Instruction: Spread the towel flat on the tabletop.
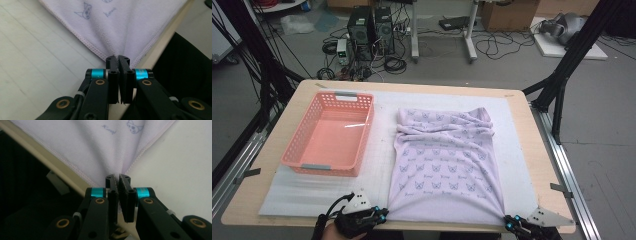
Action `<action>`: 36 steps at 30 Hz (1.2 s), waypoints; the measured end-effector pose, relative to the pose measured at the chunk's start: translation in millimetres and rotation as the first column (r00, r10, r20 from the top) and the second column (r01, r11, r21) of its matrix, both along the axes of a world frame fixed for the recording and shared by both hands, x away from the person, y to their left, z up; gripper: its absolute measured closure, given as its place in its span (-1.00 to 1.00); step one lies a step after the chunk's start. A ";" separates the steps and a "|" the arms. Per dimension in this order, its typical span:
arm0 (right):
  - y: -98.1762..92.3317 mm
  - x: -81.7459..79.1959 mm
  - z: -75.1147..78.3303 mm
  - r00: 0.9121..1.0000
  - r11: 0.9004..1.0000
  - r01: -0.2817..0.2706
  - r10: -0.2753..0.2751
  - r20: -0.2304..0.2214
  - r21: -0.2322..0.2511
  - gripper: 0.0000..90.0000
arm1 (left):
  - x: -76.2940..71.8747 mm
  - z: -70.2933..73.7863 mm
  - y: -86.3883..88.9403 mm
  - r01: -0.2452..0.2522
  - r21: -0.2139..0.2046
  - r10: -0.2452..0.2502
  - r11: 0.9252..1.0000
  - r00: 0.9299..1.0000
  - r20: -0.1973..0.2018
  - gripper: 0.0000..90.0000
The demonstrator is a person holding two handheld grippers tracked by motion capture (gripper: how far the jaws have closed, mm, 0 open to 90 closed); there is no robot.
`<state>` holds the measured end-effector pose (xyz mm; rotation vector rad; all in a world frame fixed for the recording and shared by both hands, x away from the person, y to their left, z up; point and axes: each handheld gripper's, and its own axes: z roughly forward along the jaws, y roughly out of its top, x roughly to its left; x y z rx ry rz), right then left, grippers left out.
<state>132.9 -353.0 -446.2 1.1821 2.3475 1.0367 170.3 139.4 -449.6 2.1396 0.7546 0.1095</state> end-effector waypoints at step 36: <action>18.8 88.2 -6.6 0.979 0.982 0.189 -0.191 0.073 0.029 0.29 | 86.6 -2.9 -26.9 -0.271 -0.028 0.272 0.962 0.959 0.082 0.07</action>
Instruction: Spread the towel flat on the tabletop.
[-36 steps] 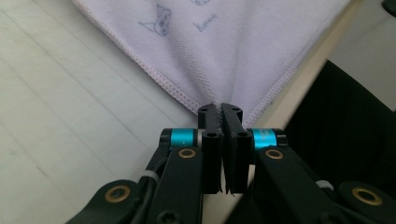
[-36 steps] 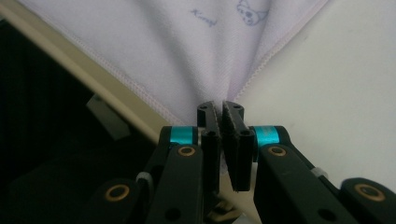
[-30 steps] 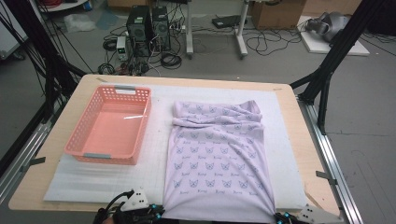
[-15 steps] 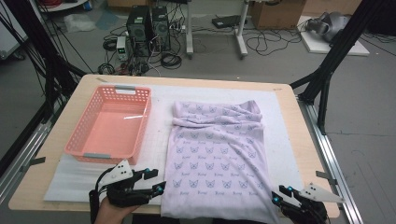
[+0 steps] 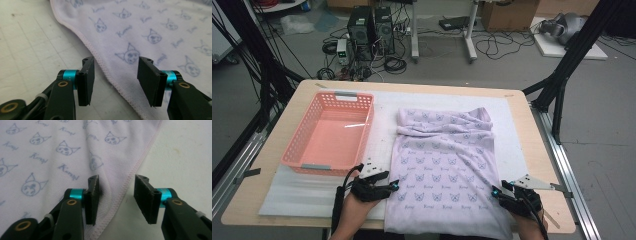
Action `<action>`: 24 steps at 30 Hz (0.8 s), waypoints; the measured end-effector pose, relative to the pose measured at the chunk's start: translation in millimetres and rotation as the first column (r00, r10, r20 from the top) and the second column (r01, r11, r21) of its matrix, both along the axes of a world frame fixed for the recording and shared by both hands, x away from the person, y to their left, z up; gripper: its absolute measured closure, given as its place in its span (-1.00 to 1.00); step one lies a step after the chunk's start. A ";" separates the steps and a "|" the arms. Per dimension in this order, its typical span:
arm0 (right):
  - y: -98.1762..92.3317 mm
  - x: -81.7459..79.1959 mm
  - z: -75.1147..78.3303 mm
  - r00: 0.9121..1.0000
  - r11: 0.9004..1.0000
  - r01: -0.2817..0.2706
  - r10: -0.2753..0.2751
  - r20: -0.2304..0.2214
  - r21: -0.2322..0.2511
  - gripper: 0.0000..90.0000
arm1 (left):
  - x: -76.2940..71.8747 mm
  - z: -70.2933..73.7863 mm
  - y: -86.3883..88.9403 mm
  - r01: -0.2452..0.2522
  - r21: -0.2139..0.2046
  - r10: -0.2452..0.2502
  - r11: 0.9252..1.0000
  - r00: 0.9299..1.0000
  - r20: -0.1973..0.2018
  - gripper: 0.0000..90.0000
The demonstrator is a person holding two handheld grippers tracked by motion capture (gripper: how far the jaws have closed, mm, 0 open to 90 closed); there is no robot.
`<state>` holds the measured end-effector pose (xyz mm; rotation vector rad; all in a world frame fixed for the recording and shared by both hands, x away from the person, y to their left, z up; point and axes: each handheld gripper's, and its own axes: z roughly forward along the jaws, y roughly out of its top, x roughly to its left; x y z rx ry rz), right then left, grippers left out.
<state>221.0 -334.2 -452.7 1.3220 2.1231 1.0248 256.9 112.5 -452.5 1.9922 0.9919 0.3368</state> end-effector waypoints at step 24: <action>-6.8 -23.1 2.6 0.994 0.994 -0.097 0.099 -0.045 0.050 0.85 | -29.2 3.2 20.1 0.052 -0.040 -0.054 0.998 0.997 -0.047 0.95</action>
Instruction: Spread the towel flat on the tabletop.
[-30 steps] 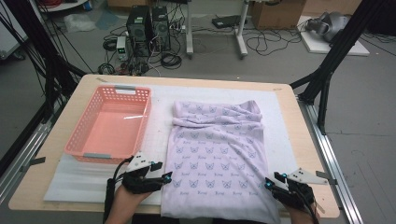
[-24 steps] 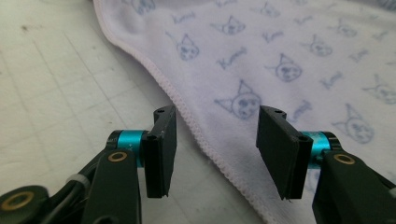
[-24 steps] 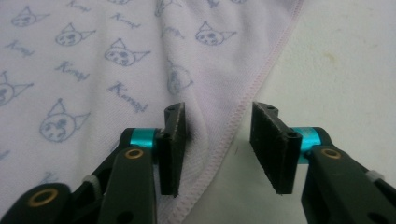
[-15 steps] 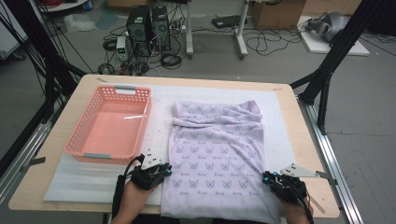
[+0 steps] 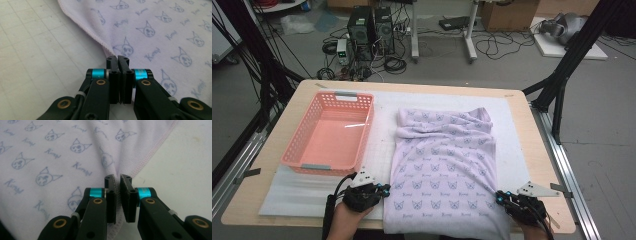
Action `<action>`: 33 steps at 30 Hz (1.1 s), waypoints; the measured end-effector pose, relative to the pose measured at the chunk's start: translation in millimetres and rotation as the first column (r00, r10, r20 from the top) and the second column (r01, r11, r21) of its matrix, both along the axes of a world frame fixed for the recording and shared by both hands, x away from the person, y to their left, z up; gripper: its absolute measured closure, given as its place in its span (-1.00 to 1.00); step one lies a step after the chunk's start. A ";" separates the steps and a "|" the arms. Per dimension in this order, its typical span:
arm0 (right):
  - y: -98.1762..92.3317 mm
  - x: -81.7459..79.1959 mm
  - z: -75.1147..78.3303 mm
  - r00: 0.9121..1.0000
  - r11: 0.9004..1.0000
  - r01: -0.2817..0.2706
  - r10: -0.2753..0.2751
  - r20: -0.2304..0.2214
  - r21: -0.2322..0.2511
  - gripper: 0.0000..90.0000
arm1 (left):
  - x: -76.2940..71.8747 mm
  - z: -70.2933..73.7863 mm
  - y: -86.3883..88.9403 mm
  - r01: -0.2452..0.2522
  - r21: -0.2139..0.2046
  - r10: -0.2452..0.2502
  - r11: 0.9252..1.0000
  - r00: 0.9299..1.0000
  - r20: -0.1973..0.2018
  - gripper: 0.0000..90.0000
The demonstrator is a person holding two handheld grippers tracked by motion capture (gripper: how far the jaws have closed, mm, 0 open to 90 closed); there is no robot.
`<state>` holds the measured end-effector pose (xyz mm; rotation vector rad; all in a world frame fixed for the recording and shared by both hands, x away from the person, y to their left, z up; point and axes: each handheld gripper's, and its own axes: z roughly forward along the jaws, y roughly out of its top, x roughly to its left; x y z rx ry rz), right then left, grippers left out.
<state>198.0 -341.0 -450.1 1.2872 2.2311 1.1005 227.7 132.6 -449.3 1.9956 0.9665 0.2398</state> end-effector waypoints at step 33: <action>6.7 32.6 0.2 0.989 0.990 0.142 -0.141 0.048 -0.010 0.15 | 54.2 -1.7 -23.2 -0.053 -0.015 0.053 0.998 0.999 0.011 0.04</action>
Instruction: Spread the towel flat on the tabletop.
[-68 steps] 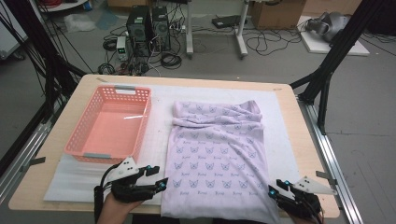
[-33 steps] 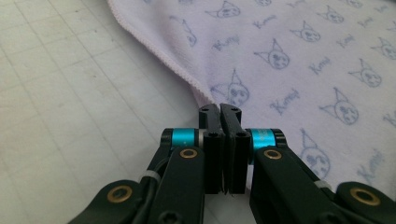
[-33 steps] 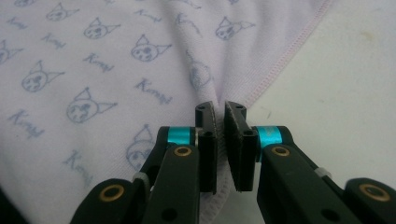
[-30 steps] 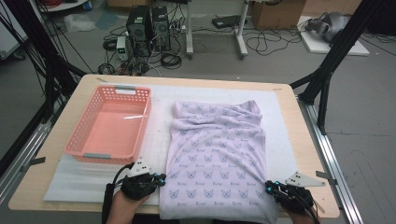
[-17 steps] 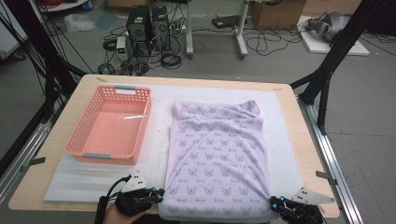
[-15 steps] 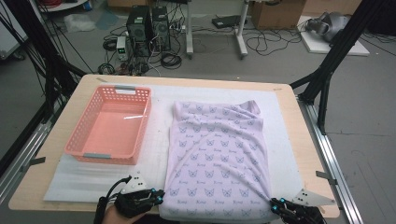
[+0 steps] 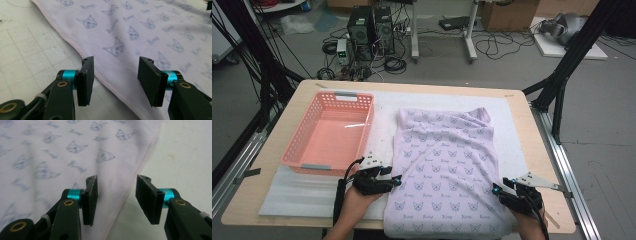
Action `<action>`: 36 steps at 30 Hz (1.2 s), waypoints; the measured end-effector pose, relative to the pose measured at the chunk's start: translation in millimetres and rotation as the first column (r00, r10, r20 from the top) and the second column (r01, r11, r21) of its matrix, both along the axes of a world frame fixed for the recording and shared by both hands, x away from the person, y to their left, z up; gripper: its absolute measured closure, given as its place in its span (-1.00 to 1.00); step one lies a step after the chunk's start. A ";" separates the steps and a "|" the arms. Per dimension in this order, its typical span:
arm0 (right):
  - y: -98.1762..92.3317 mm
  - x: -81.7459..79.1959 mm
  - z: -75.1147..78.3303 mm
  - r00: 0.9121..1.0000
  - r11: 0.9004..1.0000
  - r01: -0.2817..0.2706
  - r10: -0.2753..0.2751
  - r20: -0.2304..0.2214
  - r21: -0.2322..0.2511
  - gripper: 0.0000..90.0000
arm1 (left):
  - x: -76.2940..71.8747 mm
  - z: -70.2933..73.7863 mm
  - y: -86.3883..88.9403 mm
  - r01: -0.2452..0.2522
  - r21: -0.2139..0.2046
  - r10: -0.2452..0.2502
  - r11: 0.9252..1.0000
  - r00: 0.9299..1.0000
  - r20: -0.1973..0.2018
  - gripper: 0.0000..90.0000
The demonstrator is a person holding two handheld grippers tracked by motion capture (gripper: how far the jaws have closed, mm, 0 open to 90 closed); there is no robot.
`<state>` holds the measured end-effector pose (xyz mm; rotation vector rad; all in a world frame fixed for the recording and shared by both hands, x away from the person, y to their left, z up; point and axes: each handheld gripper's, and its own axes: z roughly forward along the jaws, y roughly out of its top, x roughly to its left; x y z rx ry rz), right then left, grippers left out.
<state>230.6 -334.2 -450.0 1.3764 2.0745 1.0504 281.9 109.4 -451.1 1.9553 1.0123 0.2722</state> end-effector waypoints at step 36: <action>-9.7 12.7 5.1 1.000 1.000 -0.023 0.023 0.018 -0.001 0.85 | 14.9 5.8 2.2 -0.081 0.070 0.075 0.994 0.994 0.083 0.94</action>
